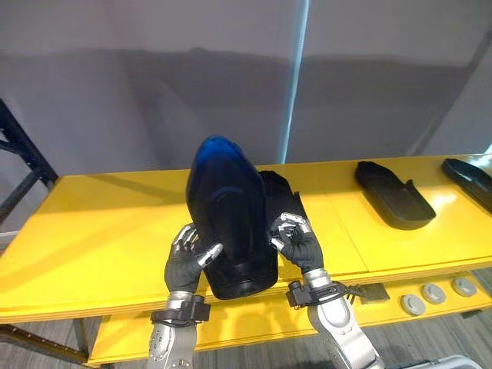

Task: Walk over and take plastic housings, then place them on the shelf

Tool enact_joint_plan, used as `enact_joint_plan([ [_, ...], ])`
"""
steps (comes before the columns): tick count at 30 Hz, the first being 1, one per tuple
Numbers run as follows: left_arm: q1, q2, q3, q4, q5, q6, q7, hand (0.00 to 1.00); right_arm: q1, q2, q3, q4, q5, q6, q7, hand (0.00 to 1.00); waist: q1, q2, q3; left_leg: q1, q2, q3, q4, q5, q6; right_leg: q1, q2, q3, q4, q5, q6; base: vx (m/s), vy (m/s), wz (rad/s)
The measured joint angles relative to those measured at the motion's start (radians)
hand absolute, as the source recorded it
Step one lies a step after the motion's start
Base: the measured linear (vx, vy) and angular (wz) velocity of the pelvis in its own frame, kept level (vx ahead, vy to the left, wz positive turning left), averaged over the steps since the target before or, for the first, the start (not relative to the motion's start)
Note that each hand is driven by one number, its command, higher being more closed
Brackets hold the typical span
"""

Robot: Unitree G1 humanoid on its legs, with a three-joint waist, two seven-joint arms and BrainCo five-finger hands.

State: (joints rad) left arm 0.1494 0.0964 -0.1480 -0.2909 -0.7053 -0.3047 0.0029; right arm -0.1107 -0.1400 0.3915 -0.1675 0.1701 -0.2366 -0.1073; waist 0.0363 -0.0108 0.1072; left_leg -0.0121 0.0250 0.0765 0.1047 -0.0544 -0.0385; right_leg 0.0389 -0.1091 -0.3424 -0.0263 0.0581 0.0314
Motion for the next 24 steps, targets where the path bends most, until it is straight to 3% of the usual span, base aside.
enact_joint_plan([
  [6,0.005,-0.023,0.034,-0.006,0.026,-0.028,0.046,1.0,0.015,0.006,-0.038,0.017,0.003,-0.005,0.038,0.0,0.004,0.006,-0.008,0.043,-0.012,-0.031,-0.081,0.046,0.004,0.03,-0.008,-0.03,0.003,-0.011,0.001,-0.08,0.0,0.21],
  [11,0.008,-0.049,0.21,-0.025,0.088,-0.076,0.12,1.0,0.047,0.017,-0.186,0.017,0.015,-0.018,0.033,0.0,-0.006,0.017,-0.018,0.068,-0.013,-0.027,-0.12,0.061,0.009,0.036,-0.009,-0.029,0.006,-0.007,0.006,-0.04,0.007,0.0],
  [18,0.001,-0.049,0.301,-0.035,0.149,-0.092,0.207,1.0,0.038,0.01,-0.237,0.017,0.066,-0.051,0.044,0.0,-0.016,0.031,-0.035,0.094,-0.016,-0.036,-0.146,0.086,0.01,0.052,-0.009,-0.036,0.004,-0.008,0.006,0.02,-0.003,0.04],
  [24,-0.073,-0.034,0.419,0.14,0.146,-0.141,0.236,1.0,0.032,-0.014,-0.33,0.013,0.087,-0.087,0.045,0.0,-0.024,0.049,-0.045,0.109,-0.015,-0.045,-0.167,0.09,0.009,0.064,-0.007,-0.04,0.006,-0.013,0.004,-0.03,0.004,0.03],
])
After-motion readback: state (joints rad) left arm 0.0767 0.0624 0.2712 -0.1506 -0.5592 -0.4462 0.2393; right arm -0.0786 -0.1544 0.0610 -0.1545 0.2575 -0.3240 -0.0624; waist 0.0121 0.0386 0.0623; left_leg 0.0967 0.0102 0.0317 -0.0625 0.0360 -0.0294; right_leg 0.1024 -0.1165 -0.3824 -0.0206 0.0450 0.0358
